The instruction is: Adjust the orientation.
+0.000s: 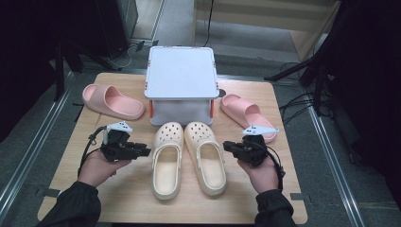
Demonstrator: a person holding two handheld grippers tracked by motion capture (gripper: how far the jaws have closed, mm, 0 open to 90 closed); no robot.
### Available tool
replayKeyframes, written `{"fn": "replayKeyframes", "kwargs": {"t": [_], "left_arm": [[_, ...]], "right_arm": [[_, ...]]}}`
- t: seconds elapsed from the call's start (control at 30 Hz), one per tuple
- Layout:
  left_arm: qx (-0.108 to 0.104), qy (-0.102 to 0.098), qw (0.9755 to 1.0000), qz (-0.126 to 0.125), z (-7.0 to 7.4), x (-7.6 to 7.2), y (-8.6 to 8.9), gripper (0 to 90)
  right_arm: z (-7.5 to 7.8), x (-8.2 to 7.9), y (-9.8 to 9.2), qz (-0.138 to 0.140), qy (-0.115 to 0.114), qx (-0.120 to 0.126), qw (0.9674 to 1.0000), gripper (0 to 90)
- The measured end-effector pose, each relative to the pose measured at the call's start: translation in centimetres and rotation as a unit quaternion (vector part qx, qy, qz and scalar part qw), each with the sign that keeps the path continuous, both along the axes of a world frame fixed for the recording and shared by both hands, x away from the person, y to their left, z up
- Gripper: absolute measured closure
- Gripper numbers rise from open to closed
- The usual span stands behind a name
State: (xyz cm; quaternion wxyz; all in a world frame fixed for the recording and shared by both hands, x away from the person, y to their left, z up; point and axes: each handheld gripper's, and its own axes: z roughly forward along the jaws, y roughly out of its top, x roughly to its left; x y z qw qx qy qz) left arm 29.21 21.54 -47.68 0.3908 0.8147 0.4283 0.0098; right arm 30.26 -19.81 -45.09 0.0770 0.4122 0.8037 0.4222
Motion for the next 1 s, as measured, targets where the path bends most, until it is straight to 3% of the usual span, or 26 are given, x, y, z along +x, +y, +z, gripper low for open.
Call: {"fn": "replayKeyframes", "kwargs": {"t": [0.07,0.23,0.4,0.57,1.0], "left_arm": [[0.005,0.014,0.9999,0.007,-0.7,0.7,0.2,65.6],[0.013,0.022,0.9997,0.001,-1.2,1.1,-0.1,66.4],[0.027,0.035,0.9989,-0.016,-1.7,1.1,-1.1,66.4],[0.018,0.038,0.9989,-0.021,-1.6,0.9,-1.4,72.1],[0.004,0.047,0.9985,-0.027,-1.8,0.8,-2.2,73.7]], "right_arm": [[-0.7,0.9,-0.8,-0.012,0.017,0.015,0.9997,85.1],[-1.8,1.8,-0.9,-0.016,0.021,-0.008,0.9996,84.7],[-3.2,2.2,0.5,0.0,0.029,-0.035,0.999,83.2],[-3.3,2.0,0.9,0.004,0.029,-0.041,0.9988,83.0],[-3.7,1.8,1.7,0.015,0.034,-0.045,0.9983,82.9]]}}
